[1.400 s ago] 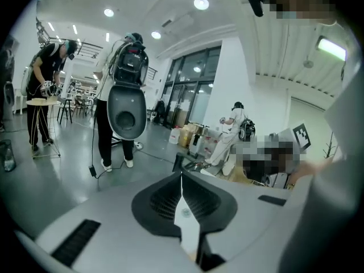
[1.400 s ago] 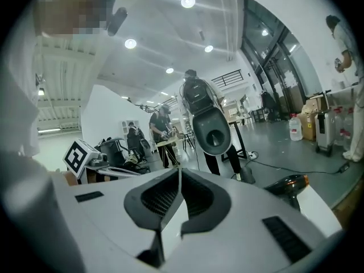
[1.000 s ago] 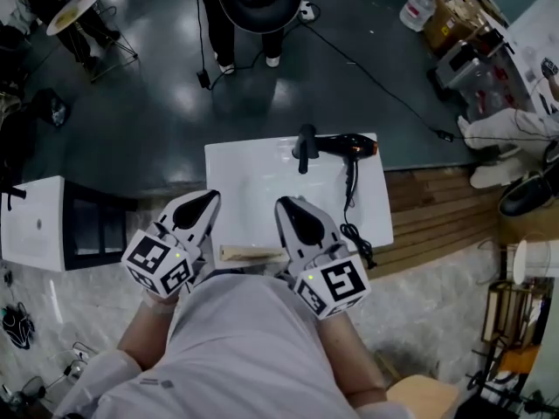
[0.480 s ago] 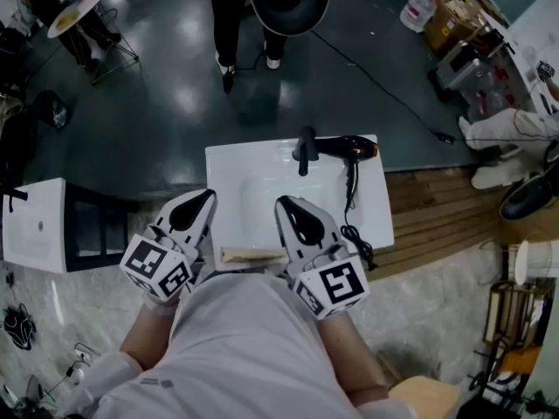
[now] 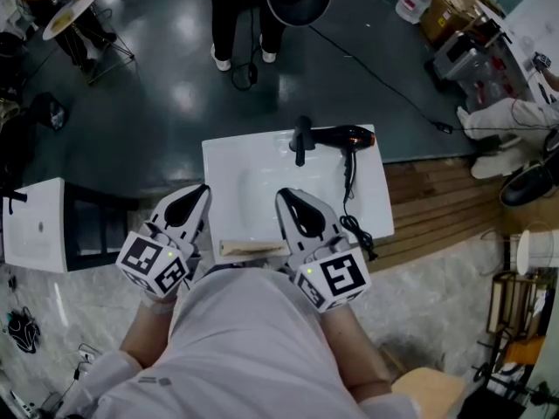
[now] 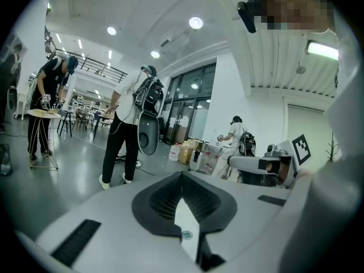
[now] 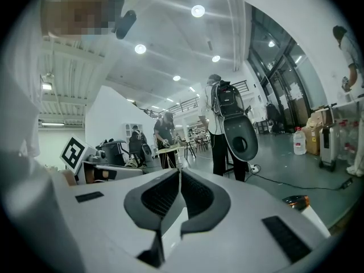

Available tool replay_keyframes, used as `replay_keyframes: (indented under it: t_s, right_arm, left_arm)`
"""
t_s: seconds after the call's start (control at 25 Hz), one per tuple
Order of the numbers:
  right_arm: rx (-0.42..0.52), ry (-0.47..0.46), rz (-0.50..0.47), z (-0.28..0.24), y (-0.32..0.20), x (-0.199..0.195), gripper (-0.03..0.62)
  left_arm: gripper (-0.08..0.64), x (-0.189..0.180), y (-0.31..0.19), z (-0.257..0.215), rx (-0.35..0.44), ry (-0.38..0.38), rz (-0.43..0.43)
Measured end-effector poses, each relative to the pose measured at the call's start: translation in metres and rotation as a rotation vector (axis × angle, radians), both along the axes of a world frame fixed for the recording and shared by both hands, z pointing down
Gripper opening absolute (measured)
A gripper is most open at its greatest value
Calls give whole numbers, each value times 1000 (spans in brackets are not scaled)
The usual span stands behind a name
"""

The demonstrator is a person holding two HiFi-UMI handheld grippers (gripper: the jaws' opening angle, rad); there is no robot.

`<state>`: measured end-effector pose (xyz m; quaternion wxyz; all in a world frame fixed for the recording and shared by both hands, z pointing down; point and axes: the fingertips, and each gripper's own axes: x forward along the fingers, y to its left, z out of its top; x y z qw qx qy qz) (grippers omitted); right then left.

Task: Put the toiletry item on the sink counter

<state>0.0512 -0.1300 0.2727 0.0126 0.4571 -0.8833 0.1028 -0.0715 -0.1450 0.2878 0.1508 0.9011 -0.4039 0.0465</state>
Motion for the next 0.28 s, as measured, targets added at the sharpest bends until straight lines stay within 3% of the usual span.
replay_keyframes:
  t_s: [0.28]
  right_arm:
    - [-3,5,-1,2,7,6,26]
  left_arm:
    - [18,6,8,7,-2,-4,8]
